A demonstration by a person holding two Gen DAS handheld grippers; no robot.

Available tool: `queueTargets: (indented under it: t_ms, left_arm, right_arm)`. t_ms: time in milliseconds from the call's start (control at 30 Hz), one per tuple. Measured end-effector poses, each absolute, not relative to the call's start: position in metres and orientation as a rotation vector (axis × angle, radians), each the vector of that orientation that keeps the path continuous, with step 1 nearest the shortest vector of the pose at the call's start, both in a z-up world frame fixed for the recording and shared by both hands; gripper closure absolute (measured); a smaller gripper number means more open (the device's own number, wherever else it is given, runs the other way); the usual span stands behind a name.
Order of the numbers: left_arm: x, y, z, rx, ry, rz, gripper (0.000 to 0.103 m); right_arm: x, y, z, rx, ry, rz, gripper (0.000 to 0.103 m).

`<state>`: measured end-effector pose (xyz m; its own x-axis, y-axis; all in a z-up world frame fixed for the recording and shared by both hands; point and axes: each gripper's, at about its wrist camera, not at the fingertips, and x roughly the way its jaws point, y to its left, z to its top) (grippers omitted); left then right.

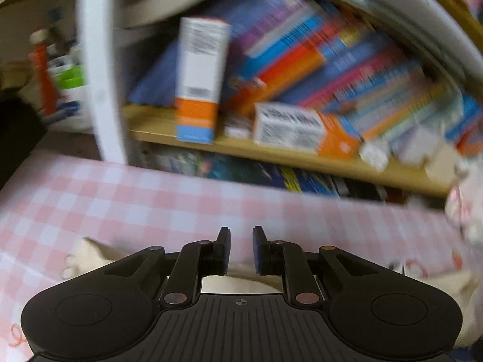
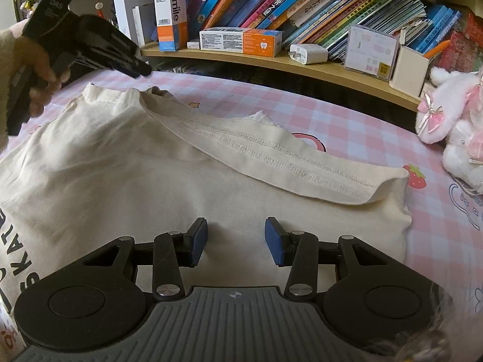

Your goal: Fold clothes

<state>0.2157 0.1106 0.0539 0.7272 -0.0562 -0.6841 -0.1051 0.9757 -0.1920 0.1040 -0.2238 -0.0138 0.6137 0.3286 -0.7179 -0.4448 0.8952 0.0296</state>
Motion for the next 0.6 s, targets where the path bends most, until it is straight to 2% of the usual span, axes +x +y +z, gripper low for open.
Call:
queueTargets:
  t_ms: [100, 167, 400, 600]
  left_arm:
    - [0.191, 0.114, 0.061, -0.227, 0.749, -0.036, 0.087]
    - [0.170, 0.105, 0.059, -0.191, 0.776, -0.116, 0.087]
    - [0.091, 0.056, 0.046, -0.001, 0.865, -0.276, 0.085]
    - [0.050, 0.037, 0.038, 0.049, 0.851, -0.259, 0.085]
  right_arm:
    - [0.108, -0.229, -0.013, -0.124, 0.804, 0.452, 0.062]
    - [0.112, -0.233, -0.012, -0.090, 0.814, 0.454, 0.069]
    - [0.127, -0.231, -0.012, -0.080, 0.827, 0.485, 0.072]
    - [0.135, -0.210, -0.010, -0.028, 0.808, 0.570, 0.075]
